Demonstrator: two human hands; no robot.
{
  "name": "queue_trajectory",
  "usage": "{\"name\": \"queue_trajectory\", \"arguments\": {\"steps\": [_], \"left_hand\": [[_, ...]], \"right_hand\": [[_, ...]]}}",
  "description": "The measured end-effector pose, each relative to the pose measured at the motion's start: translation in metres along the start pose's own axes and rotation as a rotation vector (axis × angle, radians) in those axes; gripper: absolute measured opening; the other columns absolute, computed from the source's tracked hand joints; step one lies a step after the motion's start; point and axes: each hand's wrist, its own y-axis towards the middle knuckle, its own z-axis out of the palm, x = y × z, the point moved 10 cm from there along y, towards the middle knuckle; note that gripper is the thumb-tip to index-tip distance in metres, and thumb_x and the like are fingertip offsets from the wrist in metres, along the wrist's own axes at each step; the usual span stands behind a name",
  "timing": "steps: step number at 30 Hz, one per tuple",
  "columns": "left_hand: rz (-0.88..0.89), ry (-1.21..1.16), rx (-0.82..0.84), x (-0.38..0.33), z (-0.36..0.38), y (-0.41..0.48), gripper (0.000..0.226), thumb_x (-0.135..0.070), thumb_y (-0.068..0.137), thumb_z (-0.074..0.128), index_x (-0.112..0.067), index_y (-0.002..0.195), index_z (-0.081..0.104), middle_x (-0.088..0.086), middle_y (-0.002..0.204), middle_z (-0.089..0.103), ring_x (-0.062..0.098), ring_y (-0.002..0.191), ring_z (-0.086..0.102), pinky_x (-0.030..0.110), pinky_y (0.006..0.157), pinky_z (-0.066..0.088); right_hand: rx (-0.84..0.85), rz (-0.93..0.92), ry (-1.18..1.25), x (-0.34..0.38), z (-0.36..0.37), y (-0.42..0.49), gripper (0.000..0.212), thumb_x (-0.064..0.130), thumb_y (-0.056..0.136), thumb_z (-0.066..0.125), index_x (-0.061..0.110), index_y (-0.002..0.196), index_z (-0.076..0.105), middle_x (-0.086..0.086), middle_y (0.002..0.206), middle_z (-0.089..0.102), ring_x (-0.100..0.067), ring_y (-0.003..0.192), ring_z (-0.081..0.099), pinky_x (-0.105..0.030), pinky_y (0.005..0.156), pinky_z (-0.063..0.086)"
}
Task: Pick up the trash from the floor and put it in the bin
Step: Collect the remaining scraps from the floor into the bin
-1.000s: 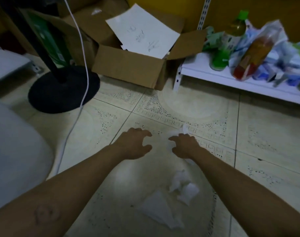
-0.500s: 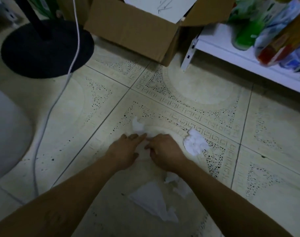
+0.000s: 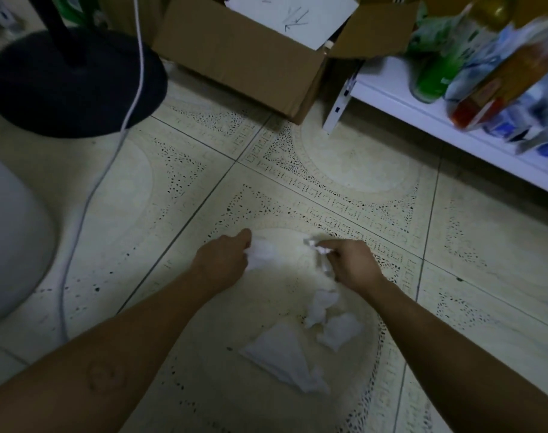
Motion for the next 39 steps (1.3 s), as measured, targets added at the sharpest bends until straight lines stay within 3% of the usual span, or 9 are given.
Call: {"name": "queue_trajectory", "arguments": {"steps": [2, 6, 9, 12, 16, 26, 30, 34, 39], "left_hand": [[0.024, -0.076, -0.031, -0.006, -0.024, -0.001, 0.013, -0.015, 0.093, 0.046, -0.011, 0.1, 0.056, 0.005, 0.069, 0.055, 0.022, 0.06, 0.052, 0.025, 0.049, 0.034], [0.104, -0.211, -0.074, -0.024, -0.087, 0.0, 0.023, -0.006, 0.093, 0.044, -0.006, 0.097, 0.067, 0.015, 0.093, 0.066, 0.025, 0.08, 0.059, 0.031, 0.069, 0.046], [0.074, -0.224, -0.14, -0.029, -0.151, -0.003, 0.012, -0.021, 0.092, 0.049, -0.014, 0.091, 0.059, 0.008, 0.096, 0.056, 0.02, 0.083, 0.054, 0.029, 0.067, 0.042], [0.038, -0.155, -0.211, -0.034, -0.223, -0.011, 0.012, -0.029, 0.088, 0.053, -0.018, 0.09, 0.052, 0.003, 0.095, 0.051, 0.016, 0.08, 0.051, 0.026, 0.058, 0.035], [0.067, -0.063, -0.261, -0.038, -0.319, -0.034, 0.012, -0.015, 0.093, 0.045, -0.019, 0.101, 0.052, 0.005, 0.102, 0.053, 0.018, 0.084, 0.055, 0.031, 0.065, 0.046], [-0.04, 0.121, -0.594, 0.041, -0.466, -0.147, 0.006, -0.019, 0.082, 0.066, -0.022, 0.087, 0.064, 0.001, 0.084, 0.063, 0.018, 0.075, 0.057, 0.027, 0.057, 0.039], [-0.166, 0.253, -0.609, 0.091, -0.475, -0.196, 0.012, -0.018, 0.079, 0.068, -0.023, 0.089, 0.074, -0.003, 0.075, 0.062, 0.009, 0.064, 0.053, 0.021, 0.054, 0.037], [-0.355, 0.351, -0.613, 0.141, -0.476, -0.248, 0.027, -0.012, 0.081, 0.061, -0.017, 0.104, 0.073, 0.01, 0.102, 0.072, 0.027, 0.091, 0.064, 0.029, 0.078, 0.048], [-0.64, 0.503, -0.435, 0.186, -0.451, -0.289, 0.067, -0.039, 0.084, 0.06, -0.024, 0.144, 0.036, 0.015, 0.141, 0.043, 0.034, 0.124, 0.047, 0.042, 0.101, 0.043]], "right_hand": [[-0.011, -0.125, 0.06, 0.036, -0.013, 0.0, 0.029, 0.013, 0.098, 0.045, 0.018, 0.106, 0.073, 0.0, 0.083, 0.076, -0.001, 0.052, 0.064, -0.021, 0.052, 0.054], [0.008, -0.157, 0.011, 0.092, -0.048, 0.009, 0.029, 0.014, 0.096, 0.043, 0.02, 0.102, 0.071, -0.001, 0.098, 0.066, -0.011, 0.089, 0.058, -0.022, 0.075, 0.042], [0.048, -0.165, -0.045, 0.134, -0.085, 0.013, 0.026, 0.027, 0.096, 0.046, 0.021, 0.098, 0.07, -0.004, 0.101, 0.066, -0.008, 0.078, 0.055, -0.017, 0.063, 0.037], [0.069, -0.248, -0.143, 0.188, -0.123, 0.014, 0.039, 0.003, 0.094, 0.039, 0.018, 0.117, 0.066, -0.005, 0.112, 0.067, 0.002, 0.068, 0.054, -0.008, 0.057, 0.041], [-0.018, -0.36, -0.078, 0.274, -0.174, 0.011, 0.044, 0.0, 0.094, 0.037, 0.019, 0.128, 0.058, 0.011, 0.073, 0.061, -0.008, 0.059, 0.06, -0.02, 0.052, 0.051], [-0.127, -0.58, 0.178, 0.462, -0.174, 0.005, 0.016, 0.012, 0.084, 0.061, 0.027, 0.079, 0.063, 0.005, 0.072, 0.066, -0.007, 0.063, 0.062, -0.022, 0.054, 0.047], [-0.103, -0.72, 0.238, 0.511, -0.123, -0.008, 0.014, 0.022, 0.086, 0.066, 0.026, 0.098, 0.073, 0.019, 0.088, 0.059, 0.006, 0.076, 0.052, -0.005, 0.063, 0.038], [-0.134, -0.732, 0.289, 0.536, -0.088, -0.006, 0.023, 0.017, 0.088, 0.064, 0.022, 0.11, 0.071, 0.006, 0.109, 0.066, 0.002, 0.083, 0.051, -0.009, 0.075, 0.041], [0.026, -0.85, 0.019, 0.562, -0.044, -0.01, 0.048, 0.03, 0.088, 0.059, 0.037, 0.135, 0.05, 0.005, 0.145, 0.048, -0.017, 0.127, 0.049, -0.033, 0.106, 0.039]]}}
